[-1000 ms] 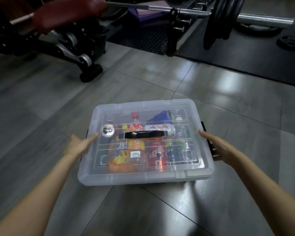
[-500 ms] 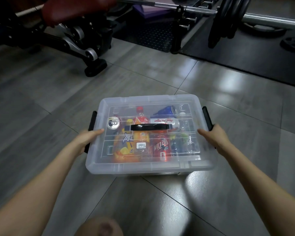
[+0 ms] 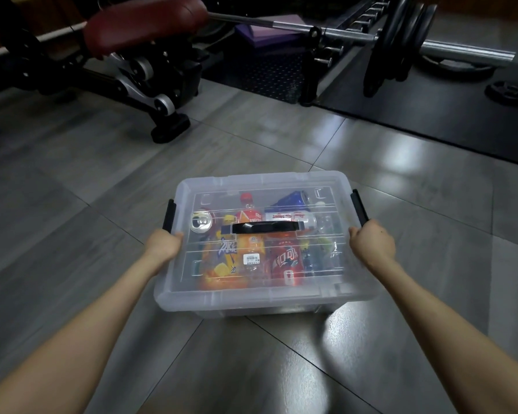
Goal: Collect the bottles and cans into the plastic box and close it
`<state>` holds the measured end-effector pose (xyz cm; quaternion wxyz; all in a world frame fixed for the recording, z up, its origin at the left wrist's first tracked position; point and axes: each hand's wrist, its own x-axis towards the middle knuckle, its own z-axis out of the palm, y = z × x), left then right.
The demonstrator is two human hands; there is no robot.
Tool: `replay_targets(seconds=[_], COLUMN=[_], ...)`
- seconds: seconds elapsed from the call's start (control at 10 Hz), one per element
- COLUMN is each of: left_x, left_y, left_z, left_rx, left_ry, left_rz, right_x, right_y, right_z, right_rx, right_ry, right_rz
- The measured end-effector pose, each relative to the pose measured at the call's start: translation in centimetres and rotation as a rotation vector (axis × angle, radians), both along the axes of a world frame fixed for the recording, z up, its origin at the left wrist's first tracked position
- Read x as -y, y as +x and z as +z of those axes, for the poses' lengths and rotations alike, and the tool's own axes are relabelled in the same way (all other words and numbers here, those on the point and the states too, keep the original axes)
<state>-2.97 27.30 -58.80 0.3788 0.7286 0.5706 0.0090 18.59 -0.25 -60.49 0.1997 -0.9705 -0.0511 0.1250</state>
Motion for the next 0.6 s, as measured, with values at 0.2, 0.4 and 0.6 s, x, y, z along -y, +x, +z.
replay_targets(seconds=[0.2,0.4,0.6], left_x=[-1.9,-3.8,-3.8], left_y=[1.4,5.5,9.4], left_z=[-1.3,1.4,14.3], left_rx=[0.059,0.086,0.413], left_ry=[0.022,0.451,0.448], left_rz=[0.035,-0.117,-0.214], right_x=[-1.7,-4.4,-7.1], right_y=[2.7,4.7,4.5], right_z=[-1.2,2.0,15.3], right_rx=[0.206,0.518,0.686], right_ry=[-0.137,-0.078,0.285], right_rz=[0.089,0.309,0.384])
